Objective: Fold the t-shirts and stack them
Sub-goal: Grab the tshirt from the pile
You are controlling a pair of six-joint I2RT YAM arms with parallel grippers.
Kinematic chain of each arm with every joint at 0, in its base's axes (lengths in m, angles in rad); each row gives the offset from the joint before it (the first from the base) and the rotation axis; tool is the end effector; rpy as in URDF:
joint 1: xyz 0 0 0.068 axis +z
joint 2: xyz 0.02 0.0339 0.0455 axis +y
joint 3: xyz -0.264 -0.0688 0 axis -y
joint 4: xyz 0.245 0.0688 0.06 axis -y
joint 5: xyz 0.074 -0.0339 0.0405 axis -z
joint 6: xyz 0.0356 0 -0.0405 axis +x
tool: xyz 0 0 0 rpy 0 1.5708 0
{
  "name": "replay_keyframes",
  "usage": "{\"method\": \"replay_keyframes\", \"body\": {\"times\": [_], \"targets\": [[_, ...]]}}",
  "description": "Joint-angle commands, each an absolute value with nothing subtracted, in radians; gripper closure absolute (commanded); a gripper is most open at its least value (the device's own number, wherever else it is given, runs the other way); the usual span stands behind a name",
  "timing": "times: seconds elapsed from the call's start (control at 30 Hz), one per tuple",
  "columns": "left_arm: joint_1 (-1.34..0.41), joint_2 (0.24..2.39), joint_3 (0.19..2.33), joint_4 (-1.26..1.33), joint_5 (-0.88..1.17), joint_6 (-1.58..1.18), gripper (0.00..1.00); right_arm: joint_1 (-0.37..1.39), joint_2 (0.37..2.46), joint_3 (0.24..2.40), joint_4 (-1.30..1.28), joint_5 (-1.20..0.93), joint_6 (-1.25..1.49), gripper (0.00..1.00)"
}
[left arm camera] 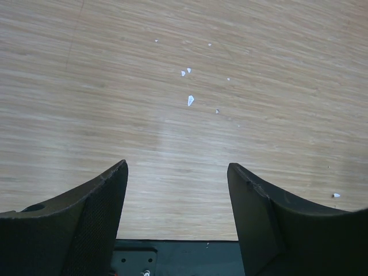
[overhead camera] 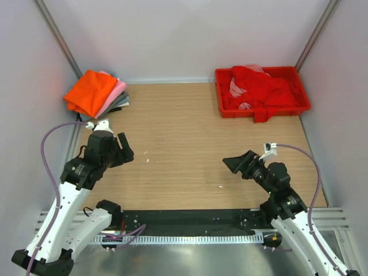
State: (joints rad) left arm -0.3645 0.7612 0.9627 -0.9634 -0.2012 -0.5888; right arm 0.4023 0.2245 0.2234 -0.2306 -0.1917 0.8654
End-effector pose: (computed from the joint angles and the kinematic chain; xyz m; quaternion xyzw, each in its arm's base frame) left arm 0.1293 -0.0417 0.3283 -0.1416 0.9045 -0.0976 0.3902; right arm 0.1020 0.0508 0.2070 0.1213 0.7733 0.4263 0.4533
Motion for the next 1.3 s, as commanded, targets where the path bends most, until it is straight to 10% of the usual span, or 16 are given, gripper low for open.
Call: {"method": "replay_keyframes", "body": {"times": [0.0,0.4,0.83,1.27], "targets": [[-0.373,0.744,0.977,-0.963,-0.232,-0.598,0.29,0.403,0.23,0.448,-0.421,-0.018,0.771,0.12],[-0.374,0.719,0.976,-0.956,-0.227,-0.591,0.28,0.382,1.183,1.414,-0.653,0.491,0.414,0.05],[-0.371,0.715,0.98,-0.966,-0.276,-0.603,0.28,0.17,2.249,2.4,-0.809,0.198,0.376,0.21],[-0.354,0.739,0.985,-0.98,-0.307,-0.618,0.28,0.152,2.512,2.461,-0.649,0.199,0.325,0.23]]}}
